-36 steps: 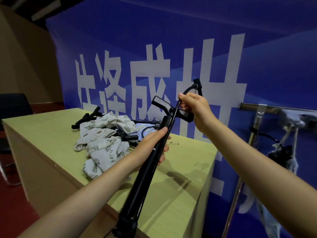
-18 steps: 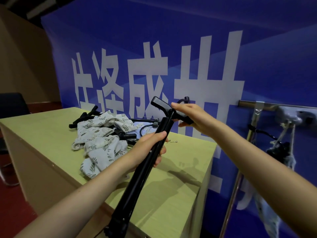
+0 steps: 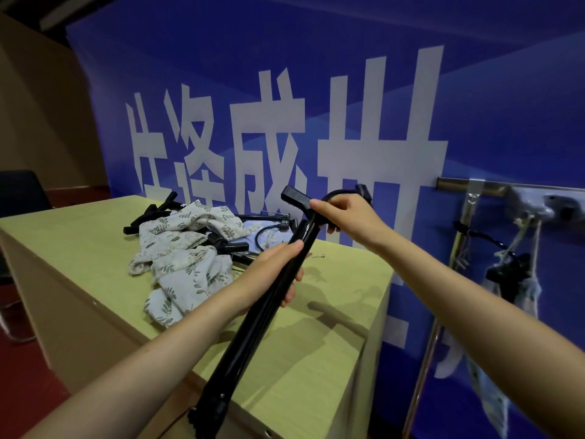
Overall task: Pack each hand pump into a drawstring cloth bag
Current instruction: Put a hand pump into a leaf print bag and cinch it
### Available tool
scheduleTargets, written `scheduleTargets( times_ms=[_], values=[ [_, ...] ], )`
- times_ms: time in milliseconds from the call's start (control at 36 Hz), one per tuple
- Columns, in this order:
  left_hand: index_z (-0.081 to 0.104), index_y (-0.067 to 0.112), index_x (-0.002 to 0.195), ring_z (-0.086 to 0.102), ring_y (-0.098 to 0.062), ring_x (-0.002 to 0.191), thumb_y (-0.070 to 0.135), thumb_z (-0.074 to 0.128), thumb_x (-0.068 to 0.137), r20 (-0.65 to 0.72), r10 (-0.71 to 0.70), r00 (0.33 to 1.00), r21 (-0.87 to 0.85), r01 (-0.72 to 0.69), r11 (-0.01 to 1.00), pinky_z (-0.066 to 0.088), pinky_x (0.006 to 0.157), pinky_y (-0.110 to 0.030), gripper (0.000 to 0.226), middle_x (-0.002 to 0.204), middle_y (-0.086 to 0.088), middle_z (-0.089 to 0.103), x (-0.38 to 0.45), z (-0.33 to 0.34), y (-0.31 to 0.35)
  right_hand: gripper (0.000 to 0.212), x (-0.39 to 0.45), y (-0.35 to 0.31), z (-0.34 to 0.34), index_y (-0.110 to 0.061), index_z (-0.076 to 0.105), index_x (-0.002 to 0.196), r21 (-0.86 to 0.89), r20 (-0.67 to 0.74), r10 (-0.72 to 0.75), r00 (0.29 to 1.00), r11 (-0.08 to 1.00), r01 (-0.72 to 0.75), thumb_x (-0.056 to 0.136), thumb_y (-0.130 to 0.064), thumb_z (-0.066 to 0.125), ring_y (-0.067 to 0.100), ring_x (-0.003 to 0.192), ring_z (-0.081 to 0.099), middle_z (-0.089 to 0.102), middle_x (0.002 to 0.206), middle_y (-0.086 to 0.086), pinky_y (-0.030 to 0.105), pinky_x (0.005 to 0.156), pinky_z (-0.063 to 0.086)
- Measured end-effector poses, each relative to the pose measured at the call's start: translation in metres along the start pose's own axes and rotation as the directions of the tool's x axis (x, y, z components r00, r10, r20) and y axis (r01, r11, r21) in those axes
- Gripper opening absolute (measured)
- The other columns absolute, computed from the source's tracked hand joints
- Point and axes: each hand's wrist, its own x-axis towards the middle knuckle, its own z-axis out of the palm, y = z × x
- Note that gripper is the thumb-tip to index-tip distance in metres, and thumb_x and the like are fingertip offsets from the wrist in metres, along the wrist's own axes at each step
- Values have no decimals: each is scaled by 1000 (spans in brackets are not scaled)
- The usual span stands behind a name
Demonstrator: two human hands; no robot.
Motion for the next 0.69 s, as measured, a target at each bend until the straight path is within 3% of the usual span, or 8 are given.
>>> scheduleTargets(
  times_ms=[83, 167, 250, 361, 444, 500, 583, 694],
  values=[
    [55, 1, 110, 50, -21, 45, 56, 34, 98, -37, -21, 999, -27, 20, 999, 42, 46, -27, 60, 70, -3, 58, 2, 0, 4, 39, -4, 12, 11, -18, 70, 89, 49, -195, 1, 981, 999, 9, 84, -55, 62, 14, 79, 67, 71, 85, 4, 31, 70, 51],
    [55, 5, 93, 49, -21, 42, 51, 27, 102, -119, -46, 992, -69, 38, 997, 40, 44, -24, 55, 59, -1, 58, 3, -1, 7, 61, -16, 14, 29, -21, 56, 121, 256, -260, 174, 950, 961, -105, 80, -66, 59, 15, 106, 59, 61, 116, -2, 36, 87, 52],
    [55, 8, 97, 51, -20, 41, 46, 30, 103, -197, -31, 980, -101, 11, 995, 42, 40, -23, 46, 56, -4, 56, 6, -4, 9, 50, -31, 12, 44, -15, 52, 127, 342, -165, 231, 959, 925, -165, 94, -52, 48, 5, 96, 55, 58, 108, -7, 26, 78, 48],
    [63, 25, 102, 58, -22, 54, 42, 37, 102, -268, -8, 963, -65, -10, 998, 45, 43, -24, 31, 69, -5, 59, 9, -6, 10, 29, -43, 4, 71, -22, 63, 92, 397, -118, 195, 974, 908, -133, 97, -46, 46, -6, 69, 55, 60, 84, -12, 18, 63, 40],
    [63, 25, 121, 67, -12, 89, 28, 39, 102, -274, 92, 957, -37, -106, 994, 53, 73, -25, 30, 107, 2, 69, 12, -2, 4, 30, -44, -3, 94, -14, 66, 88, 388, -144, 216, 966, 910, -146, 93, -43, 58, 9, 76, 64, 70, 86, -1, 25, 68, 45],
    [51, 28, 132, 64, -10, 102, 16, 40, 101, -302, 50, 952, -133, -94, 987, 51, 86, -27, 35, 116, 5, 64, 12, -3, -1, 16, -44, -5, 104, -21, 64, 86, 465, -173, 260, 950, 872, -154, 92, -35, 61, 11, 81, 66, 70, 86, -3, 25, 74, 49],
    [53, 15, 129, 65, -20, 83, 7, 44, 98, -328, -84, 941, -258, -4, 966, 53, 70, -31, 32, 106, -11, 66, 7, -15, -7, 24, -44, -3, 115, -21, 56, 75, 483, -203, 244, 948, 868, -120, 96, -34, 56, 11, 69, 56, 59, 74, -2, 28, 67, 44],
    [65, 7, 113, 49, -14, 58, 3, 41, 96, -387, -107, 916, -76, 84, 994, 44, 51, -20, 29, 75, -4, 53, -5, -46, -14, 32, -36, 0, 119, -14, 50, 78, 467, -221, 218, 951, 879, -93, 99, -39, 48, 10, 63, 48, 50, 68, -2, 25, 61, 38]
  ],
)
